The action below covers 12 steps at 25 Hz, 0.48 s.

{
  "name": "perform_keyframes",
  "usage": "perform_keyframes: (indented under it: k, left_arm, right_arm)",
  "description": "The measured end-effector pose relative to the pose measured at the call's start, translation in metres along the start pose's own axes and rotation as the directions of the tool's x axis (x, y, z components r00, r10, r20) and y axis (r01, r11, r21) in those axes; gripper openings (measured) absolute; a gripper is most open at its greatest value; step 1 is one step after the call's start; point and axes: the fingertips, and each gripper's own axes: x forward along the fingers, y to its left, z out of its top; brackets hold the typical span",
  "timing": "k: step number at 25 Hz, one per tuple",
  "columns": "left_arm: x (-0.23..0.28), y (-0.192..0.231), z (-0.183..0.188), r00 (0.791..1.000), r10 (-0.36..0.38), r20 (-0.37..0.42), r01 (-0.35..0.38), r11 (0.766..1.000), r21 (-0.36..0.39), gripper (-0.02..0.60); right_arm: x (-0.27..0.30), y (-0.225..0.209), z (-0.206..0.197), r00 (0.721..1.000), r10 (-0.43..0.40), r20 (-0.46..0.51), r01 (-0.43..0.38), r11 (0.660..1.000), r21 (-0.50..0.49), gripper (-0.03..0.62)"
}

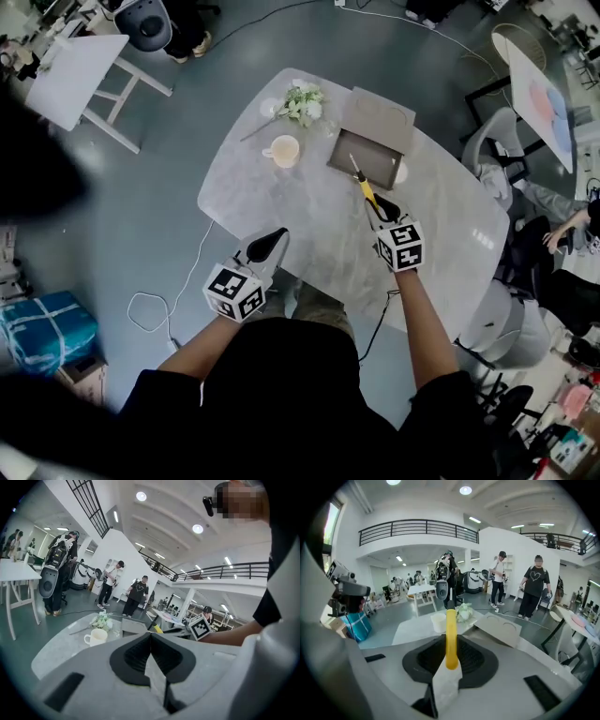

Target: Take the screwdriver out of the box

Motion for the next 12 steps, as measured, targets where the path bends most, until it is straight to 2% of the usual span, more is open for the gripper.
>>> perform_keyframes:
  k: [7,12]
  left_arm:
    - [-0.032,-0.017,0.019,0.996,-0.083,0.041,0.083,0.997,0.007,0.015]
    - [-0.056,-0.022,0.037,0.986,-0.134,0.099,0.132,0.991,0.025,0.015]
  right_arm:
    - [-0.072,0.076,0.027,0.986,-0.102,0.134,0.088,0.991,0.100,0.075]
    - [-0.119,0.112,0.039,0.952,-0.228,0.204,0.188,0.962,0.197,0.074]
